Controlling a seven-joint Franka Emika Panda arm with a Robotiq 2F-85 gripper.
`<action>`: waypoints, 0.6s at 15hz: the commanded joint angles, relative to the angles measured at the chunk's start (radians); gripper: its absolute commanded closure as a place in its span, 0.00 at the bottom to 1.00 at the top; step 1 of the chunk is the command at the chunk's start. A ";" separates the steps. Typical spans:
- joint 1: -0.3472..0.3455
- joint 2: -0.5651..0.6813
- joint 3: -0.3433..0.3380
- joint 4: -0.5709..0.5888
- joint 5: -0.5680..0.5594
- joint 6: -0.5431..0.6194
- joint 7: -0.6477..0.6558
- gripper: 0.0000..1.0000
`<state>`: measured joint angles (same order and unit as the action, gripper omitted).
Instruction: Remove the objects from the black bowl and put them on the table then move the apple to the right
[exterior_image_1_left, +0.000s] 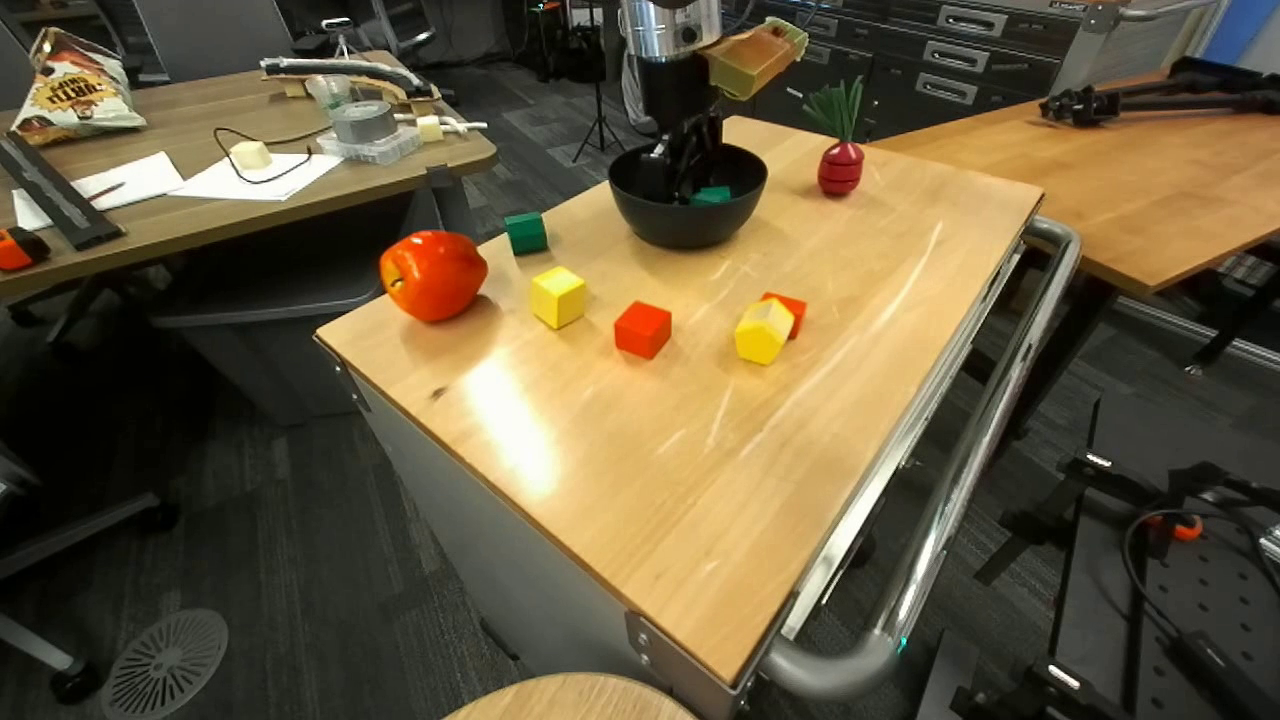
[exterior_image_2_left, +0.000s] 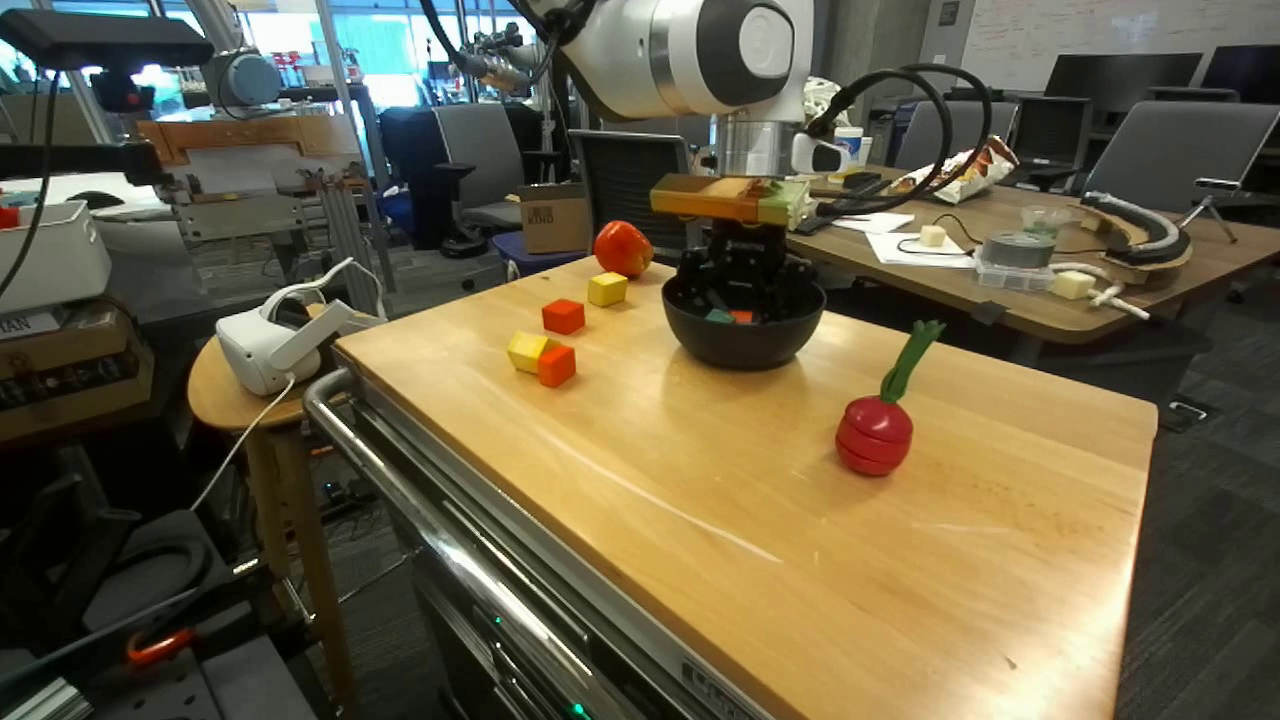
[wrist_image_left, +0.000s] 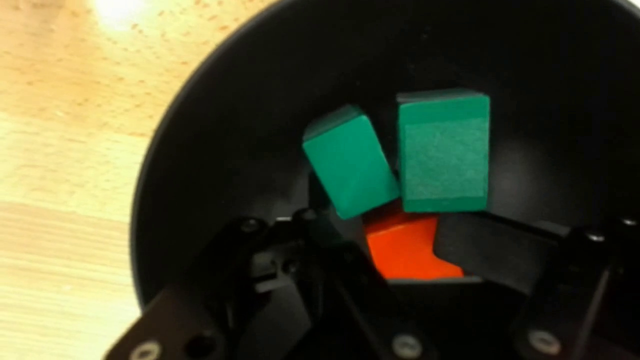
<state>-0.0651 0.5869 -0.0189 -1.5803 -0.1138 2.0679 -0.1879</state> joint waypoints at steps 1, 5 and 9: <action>-0.020 -0.010 0.015 0.019 0.042 0.004 -0.025 0.79; -0.026 -0.055 0.013 0.004 0.056 0.038 -0.026 1.00; -0.038 -0.098 0.016 -0.006 0.083 0.084 -0.027 0.99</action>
<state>-0.0814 0.5348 -0.0189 -1.5660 -0.0733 2.1195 -0.1891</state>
